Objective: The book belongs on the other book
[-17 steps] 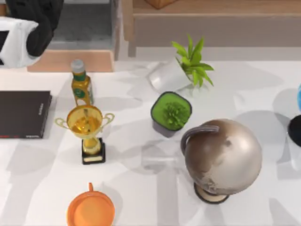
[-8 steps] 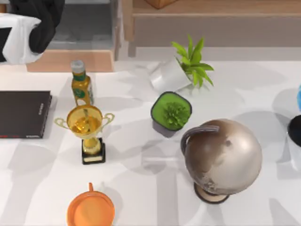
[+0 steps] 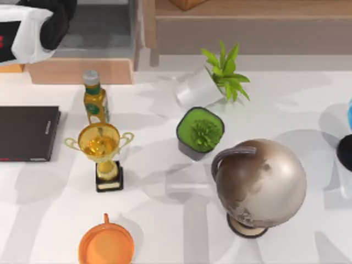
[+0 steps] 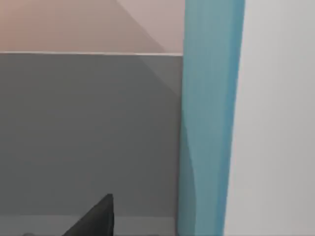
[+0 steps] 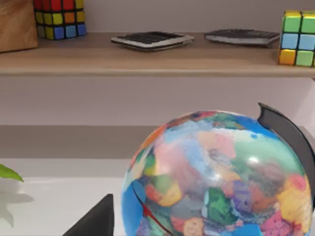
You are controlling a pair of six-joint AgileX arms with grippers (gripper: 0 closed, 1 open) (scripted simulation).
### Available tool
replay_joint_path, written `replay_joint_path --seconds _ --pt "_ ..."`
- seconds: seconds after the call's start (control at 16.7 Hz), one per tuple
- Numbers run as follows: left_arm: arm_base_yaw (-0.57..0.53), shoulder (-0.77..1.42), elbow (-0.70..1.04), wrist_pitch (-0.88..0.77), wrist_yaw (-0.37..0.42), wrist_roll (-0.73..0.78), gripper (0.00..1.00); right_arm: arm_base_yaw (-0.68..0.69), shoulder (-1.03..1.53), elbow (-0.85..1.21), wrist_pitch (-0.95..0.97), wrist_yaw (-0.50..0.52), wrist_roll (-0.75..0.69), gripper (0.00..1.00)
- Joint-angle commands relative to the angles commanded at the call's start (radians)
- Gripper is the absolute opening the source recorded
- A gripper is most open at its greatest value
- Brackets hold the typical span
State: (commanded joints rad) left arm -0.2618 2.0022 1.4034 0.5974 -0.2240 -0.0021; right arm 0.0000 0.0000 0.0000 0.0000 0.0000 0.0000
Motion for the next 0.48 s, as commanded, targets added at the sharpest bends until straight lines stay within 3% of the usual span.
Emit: replay_joint_path --seconds 0.3,0.48 --pt "-0.002 0.025 0.024 0.001 0.0 0.0 1.0 0.0 0.0 0.0 0.0 0.0 0.0 1.0" --pt "-0.002 0.025 0.024 0.001 0.0 0.0 0.77 0.0 0.0 0.0 0.0 0.0 0.0 1.0"
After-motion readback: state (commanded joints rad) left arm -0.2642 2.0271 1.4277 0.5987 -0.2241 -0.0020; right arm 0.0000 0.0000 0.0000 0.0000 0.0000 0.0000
